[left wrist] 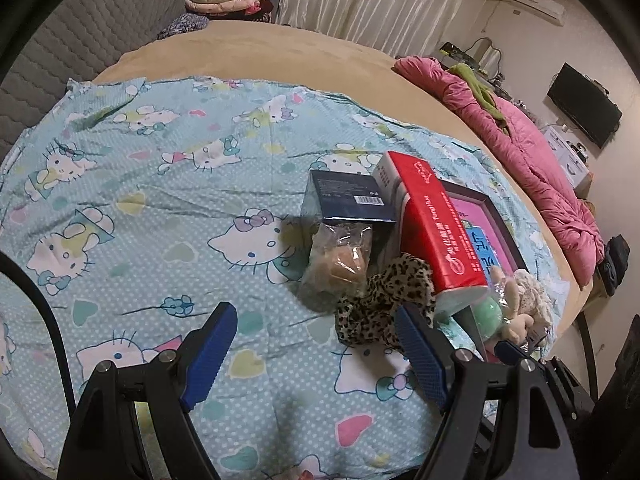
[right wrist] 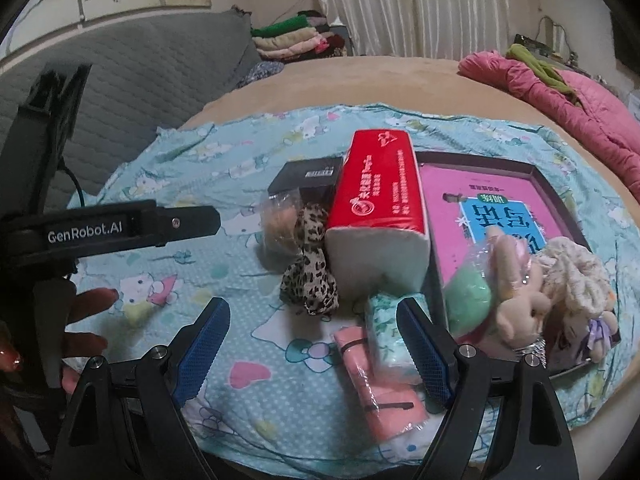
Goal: Organize soft objects
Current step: 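Grasp the bagged bun with the left gripper while the right gripper grasps the leopard-print scrunchie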
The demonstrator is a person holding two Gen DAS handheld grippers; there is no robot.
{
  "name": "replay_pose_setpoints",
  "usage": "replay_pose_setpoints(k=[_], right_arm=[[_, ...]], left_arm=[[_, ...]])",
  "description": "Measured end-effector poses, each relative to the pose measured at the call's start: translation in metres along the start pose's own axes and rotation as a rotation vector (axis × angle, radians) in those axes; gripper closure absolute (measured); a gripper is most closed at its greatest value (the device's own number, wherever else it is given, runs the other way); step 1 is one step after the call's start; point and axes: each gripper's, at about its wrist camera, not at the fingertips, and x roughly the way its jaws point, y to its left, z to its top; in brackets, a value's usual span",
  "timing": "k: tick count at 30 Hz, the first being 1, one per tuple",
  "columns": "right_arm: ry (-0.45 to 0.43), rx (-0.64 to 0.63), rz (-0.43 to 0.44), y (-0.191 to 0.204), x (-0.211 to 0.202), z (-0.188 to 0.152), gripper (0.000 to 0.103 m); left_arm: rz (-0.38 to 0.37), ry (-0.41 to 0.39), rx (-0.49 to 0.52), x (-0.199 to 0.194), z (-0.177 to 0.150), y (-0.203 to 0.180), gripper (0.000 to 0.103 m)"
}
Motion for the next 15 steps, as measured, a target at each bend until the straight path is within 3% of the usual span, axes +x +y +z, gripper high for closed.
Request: replay_pose_setpoints(k=[15], right_arm=[[0.040, 0.030, -0.035, -0.001, 0.057, -0.001, 0.018]], left_arm=[[-0.048, 0.045, -0.036, 0.046, 0.015, 0.014, 0.022]])
